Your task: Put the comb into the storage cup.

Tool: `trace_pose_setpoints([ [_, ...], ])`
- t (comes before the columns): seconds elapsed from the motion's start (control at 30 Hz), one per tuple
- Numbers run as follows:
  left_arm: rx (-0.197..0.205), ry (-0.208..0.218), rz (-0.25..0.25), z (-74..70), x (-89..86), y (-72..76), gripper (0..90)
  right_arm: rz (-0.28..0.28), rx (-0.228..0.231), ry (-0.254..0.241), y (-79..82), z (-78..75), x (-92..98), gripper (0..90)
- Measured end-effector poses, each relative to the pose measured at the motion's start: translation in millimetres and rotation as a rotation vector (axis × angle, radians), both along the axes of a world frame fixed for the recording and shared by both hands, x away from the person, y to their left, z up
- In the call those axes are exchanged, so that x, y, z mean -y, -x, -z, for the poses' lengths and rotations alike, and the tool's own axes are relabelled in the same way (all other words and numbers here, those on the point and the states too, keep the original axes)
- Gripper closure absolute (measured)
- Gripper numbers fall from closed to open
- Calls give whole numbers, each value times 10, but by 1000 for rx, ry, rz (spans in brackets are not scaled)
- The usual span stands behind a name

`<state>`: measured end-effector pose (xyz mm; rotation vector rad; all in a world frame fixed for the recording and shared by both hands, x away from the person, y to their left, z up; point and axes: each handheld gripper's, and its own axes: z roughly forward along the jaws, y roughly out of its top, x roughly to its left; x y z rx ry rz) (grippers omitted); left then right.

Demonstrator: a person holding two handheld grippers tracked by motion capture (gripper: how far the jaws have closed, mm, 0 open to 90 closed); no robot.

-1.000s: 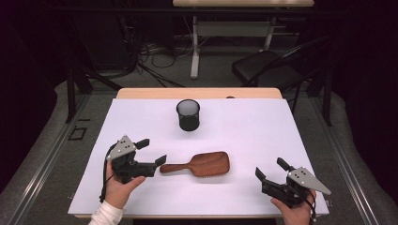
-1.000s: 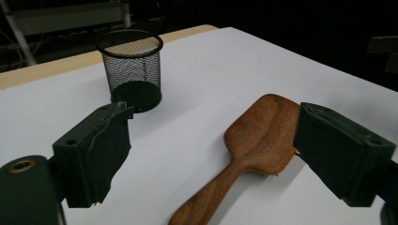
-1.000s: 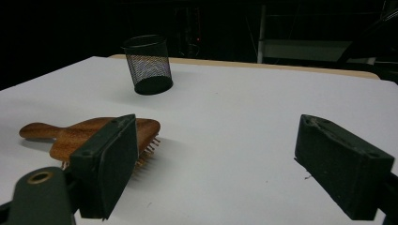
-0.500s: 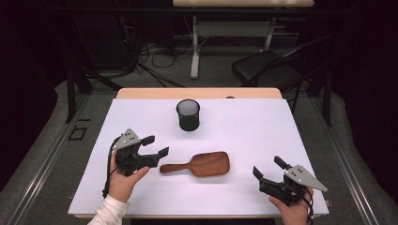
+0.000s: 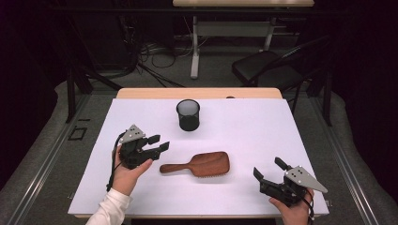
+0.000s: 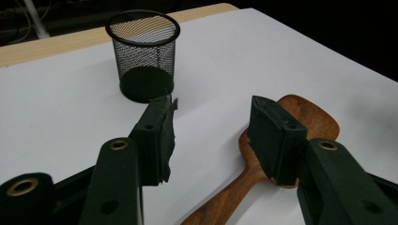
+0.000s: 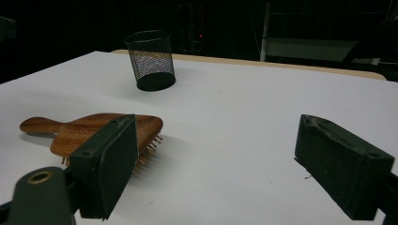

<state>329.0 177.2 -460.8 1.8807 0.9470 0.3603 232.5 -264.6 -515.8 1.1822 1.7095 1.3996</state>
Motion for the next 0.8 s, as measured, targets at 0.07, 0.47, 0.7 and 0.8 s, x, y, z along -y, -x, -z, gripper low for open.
trace_pose_setpoints([
  [0.07, -13, 12, -2, 17, 3, -27, 515, -1, 1, -2, 3, 0, 2, 132],
  [0.47, -146, 33, -20, 131, 112, -156, 661, 3, 1, -5, 4, 5, 21, 132],
  [0.7, -203, -33, -43, 218, 203, -204, 844, 2, -6, -7, 7, 7, 19, 133],
  [0.8, -220, -47, -48, 266, 222, -224, 875, 2, -5, -6, 5, 9, 19, 133],
])
